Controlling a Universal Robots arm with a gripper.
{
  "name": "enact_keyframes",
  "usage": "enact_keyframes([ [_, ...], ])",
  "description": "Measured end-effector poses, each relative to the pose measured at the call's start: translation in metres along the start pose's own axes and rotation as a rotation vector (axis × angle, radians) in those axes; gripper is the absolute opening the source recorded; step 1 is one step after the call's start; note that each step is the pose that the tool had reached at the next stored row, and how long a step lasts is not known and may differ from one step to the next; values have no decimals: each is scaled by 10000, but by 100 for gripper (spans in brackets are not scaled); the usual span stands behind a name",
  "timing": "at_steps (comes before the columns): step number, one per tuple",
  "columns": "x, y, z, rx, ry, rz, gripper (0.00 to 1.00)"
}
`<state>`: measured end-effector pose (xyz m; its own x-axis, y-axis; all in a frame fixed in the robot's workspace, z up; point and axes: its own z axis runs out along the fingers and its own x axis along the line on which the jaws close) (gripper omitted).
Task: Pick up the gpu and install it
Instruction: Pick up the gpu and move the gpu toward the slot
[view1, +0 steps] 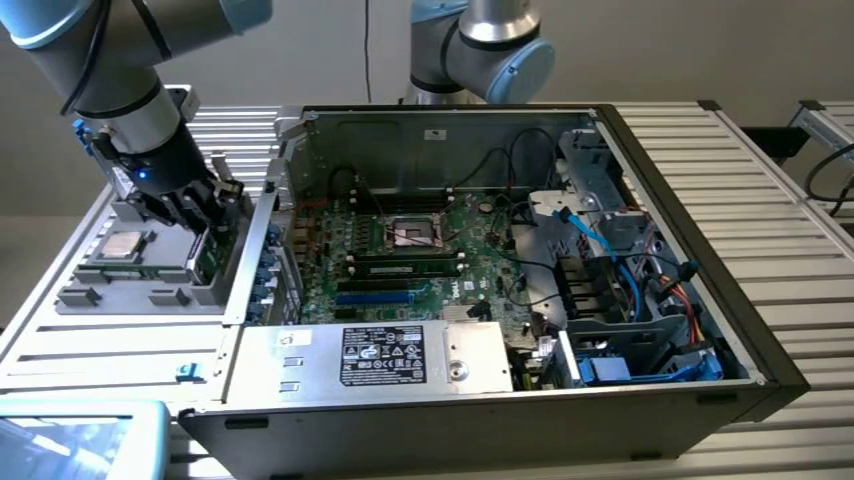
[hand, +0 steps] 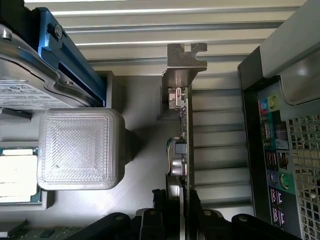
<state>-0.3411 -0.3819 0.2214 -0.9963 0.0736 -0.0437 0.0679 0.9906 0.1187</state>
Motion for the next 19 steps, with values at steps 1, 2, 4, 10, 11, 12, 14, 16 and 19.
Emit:
enact_keyframes([
  [1, 0, 0, 0, 0, 0, 0, 28],
  [2, 0, 0, 0, 1, 0, 1, 28],
  [4, 0, 0, 0, 0, 0, 1, 28],
  [10, -6, 22, -184, -2, 2, 0, 28],
  [11, -8, 27, -229, -2, 2, 0, 28],
  [12, -9, 32, -273, -2, 3, 0, 28],
  [14, -12, 43, -364, -2, 2, 1, 28],
  [16, -15, 54, -453, -2, 2, 1, 28],
  [19, -14, 70, -592, -1, 4, 2, 28],
])
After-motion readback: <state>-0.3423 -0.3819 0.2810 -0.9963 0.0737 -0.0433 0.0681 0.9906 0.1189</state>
